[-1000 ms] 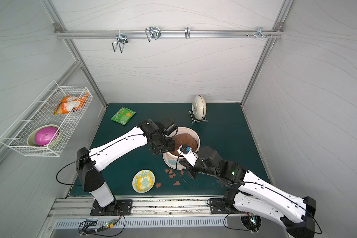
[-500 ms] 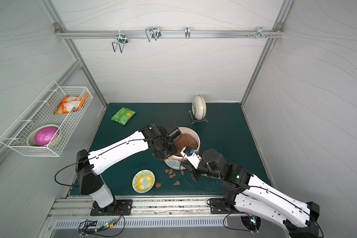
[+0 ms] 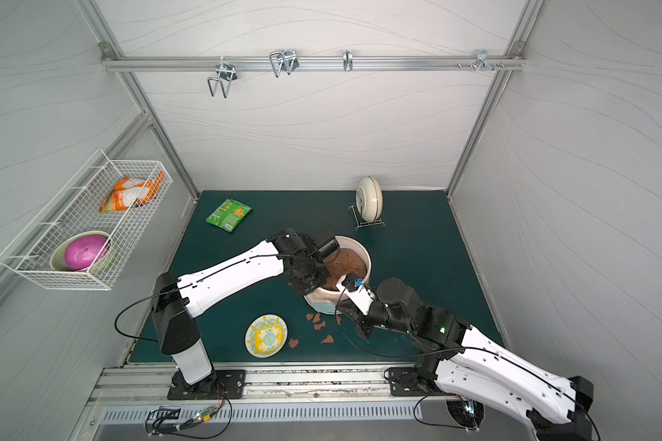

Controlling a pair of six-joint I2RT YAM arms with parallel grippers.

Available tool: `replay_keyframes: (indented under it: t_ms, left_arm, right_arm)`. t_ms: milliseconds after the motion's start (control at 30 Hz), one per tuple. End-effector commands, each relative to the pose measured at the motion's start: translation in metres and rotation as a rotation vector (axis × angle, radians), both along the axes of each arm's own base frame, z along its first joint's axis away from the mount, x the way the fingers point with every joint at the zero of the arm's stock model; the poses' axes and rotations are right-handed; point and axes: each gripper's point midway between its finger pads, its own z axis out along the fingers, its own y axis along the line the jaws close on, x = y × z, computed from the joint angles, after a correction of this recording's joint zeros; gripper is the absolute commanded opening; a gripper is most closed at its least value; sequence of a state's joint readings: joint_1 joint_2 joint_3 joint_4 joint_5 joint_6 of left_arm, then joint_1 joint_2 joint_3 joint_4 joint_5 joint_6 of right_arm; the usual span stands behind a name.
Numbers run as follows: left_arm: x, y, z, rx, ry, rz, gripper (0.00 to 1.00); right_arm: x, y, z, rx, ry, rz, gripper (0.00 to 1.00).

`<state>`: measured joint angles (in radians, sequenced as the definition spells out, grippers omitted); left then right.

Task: Scrub the dried mud off the ceramic pot
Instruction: Rotate the pot at the center of the board.

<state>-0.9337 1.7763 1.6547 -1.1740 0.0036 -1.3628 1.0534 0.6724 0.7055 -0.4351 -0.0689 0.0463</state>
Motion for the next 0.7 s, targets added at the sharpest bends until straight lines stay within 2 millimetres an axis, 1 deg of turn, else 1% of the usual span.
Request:
replay_keyframes:
  t_ms: [0,167,400,567,667]
  left_arm:
    - [0.001,-0.007,-0.005,0.020,-0.007,-0.074,0.19]
    - [0.011,-0.006,-0.003,0.025,-0.031,-0.138,0.17]
    - [0.029,0.000,-0.005,0.026,-0.053,-0.274,0.12]
    - [0.040,-0.004,-0.005,0.009,-0.084,-0.409,0.09]
    - [0.047,-0.003,-0.005,0.035,-0.104,-0.486,0.08]
  right_arm:
    - [0.001,0.005,0.007,0.043,0.003,0.004,0.00]
    - [0.006,0.011,0.008,0.043,-0.006,-0.006,0.00]
    - [0.022,0.015,0.012,0.014,-0.054,-0.053,0.00]
    - [0.031,0.019,0.013,-0.008,-0.073,-0.079,0.00]
    - [0.034,0.023,0.017,-0.006,-0.097,-0.091,0.00]
